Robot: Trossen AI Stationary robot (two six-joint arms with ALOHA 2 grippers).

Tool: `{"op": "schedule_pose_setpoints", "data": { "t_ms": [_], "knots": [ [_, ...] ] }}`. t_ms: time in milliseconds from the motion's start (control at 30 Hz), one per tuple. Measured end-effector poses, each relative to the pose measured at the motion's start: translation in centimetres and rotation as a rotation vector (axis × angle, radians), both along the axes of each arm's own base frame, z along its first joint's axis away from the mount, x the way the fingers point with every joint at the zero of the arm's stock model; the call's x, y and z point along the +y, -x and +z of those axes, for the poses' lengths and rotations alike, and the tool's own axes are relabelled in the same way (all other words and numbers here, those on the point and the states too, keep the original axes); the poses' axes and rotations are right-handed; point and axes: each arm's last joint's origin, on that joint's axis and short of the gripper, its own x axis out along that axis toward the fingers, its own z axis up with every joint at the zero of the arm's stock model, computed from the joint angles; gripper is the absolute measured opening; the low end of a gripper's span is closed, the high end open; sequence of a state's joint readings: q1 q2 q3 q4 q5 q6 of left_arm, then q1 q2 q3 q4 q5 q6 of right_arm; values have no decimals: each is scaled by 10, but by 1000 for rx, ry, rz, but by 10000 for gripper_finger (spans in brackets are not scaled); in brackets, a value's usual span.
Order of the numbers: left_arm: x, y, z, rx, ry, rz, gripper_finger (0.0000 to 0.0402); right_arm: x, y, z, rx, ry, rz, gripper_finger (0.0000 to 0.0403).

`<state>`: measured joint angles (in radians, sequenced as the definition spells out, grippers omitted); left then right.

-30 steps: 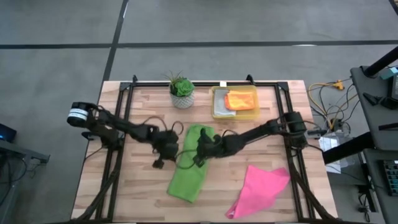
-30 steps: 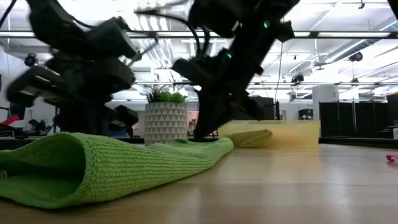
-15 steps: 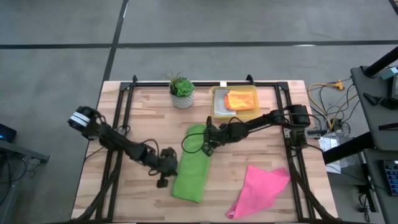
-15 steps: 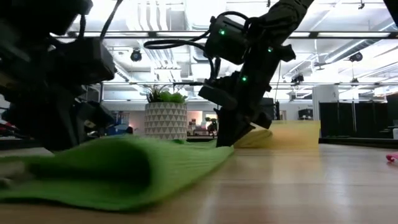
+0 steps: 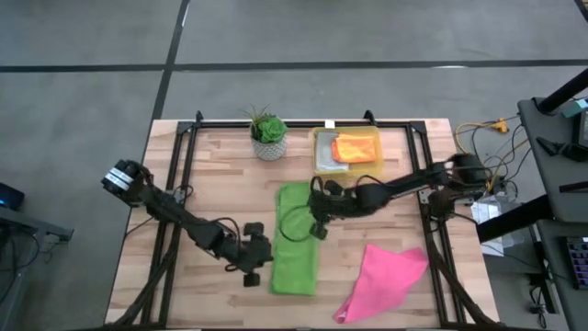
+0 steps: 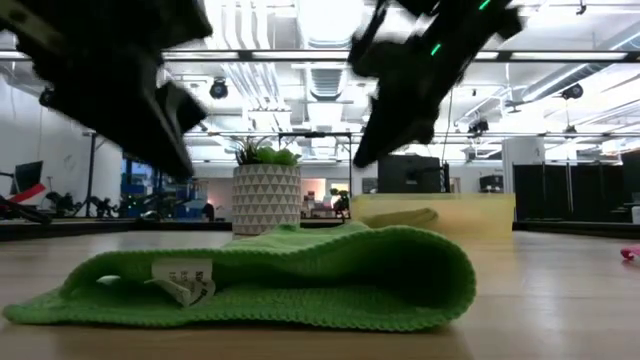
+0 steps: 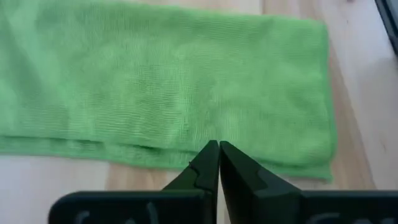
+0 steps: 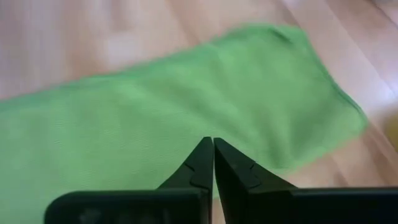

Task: Fold microfiber towels
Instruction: Fold the green microfiber cloth

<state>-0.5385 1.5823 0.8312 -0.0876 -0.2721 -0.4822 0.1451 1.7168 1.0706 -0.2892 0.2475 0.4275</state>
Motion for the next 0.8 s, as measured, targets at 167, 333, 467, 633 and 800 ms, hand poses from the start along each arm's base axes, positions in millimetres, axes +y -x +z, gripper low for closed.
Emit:
{"op": "schedule_pose_setpoints", "data": {
  "t_ms": [167,333,467,633,800],
  "knots": [
    [-7,-6,16,-47,-124,-171,0,36,27,19,-127,-17,150,8],
    [-13,-7,19,-70,-231,-444,0,67,49,10,-162,-125,169,9],
    [-15,-6,19,-82,-257,-578,2,84,59,-7,-127,-234,91,9],
    [-18,-6,17,-127,-365,-780,47,101,64,-15,-110,-321,35,9],
    [-20,-10,2,-111,-437,-860,131,110,62,-14,-114,-352,23,9]
  ]
}}
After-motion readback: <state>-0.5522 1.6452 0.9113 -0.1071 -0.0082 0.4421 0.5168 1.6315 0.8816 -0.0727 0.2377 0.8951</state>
